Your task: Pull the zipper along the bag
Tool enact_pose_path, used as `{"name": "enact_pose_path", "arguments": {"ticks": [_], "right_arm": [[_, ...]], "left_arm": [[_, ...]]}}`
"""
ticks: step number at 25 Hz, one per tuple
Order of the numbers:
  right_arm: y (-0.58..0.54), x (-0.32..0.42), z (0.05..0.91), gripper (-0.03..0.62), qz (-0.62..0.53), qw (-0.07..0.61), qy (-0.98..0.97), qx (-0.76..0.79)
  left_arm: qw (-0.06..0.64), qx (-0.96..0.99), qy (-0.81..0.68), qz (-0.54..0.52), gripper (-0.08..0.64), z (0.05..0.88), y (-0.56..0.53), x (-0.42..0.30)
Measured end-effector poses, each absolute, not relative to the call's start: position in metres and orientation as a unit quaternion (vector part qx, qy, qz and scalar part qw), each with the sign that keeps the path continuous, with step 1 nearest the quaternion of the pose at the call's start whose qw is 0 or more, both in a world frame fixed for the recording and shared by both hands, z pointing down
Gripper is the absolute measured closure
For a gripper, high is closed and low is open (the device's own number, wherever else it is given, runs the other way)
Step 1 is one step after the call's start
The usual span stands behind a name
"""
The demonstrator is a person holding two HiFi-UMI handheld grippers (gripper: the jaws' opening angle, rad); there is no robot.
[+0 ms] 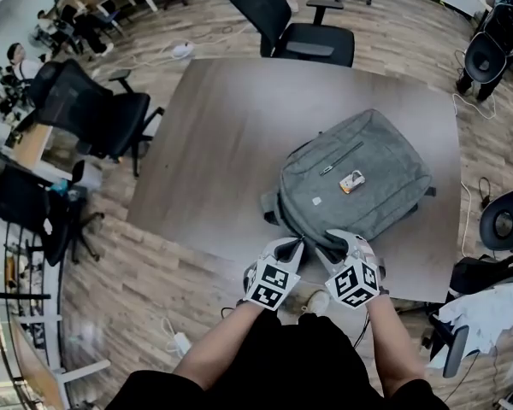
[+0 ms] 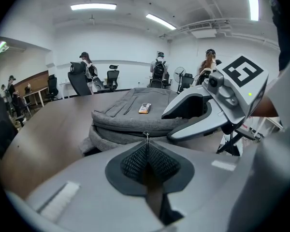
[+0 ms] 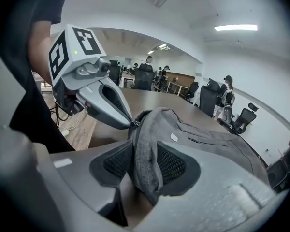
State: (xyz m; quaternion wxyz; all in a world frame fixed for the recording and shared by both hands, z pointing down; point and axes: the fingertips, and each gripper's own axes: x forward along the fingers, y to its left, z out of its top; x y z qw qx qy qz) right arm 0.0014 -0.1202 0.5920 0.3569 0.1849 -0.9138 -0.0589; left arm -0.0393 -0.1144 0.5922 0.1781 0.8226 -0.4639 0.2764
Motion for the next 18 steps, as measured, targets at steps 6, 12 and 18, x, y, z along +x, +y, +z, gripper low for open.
{"name": "enact_pose_path", "arguments": {"ticks": [6,12,18], "right_arm": [[-0.11,-0.003,0.6,0.49,-0.076,0.397,-0.901,0.158],[-0.103,-0.005,0.603,0.508,-0.091,0.429,-0.886,0.149],[-0.094,-0.003,0.604,0.512,-0.11,0.441,-0.88,0.139]], "left_arm": [[0.153,0.84,-0.428,0.296,0.534,0.589,-0.112,-0.038],[0.142,0.847,-0.4,0.319,0.534,0.595,-0.109,-0.047],[0.149,0.853,-0.383,0.321,0.534,0.6,-0.104,-0.055]]}}
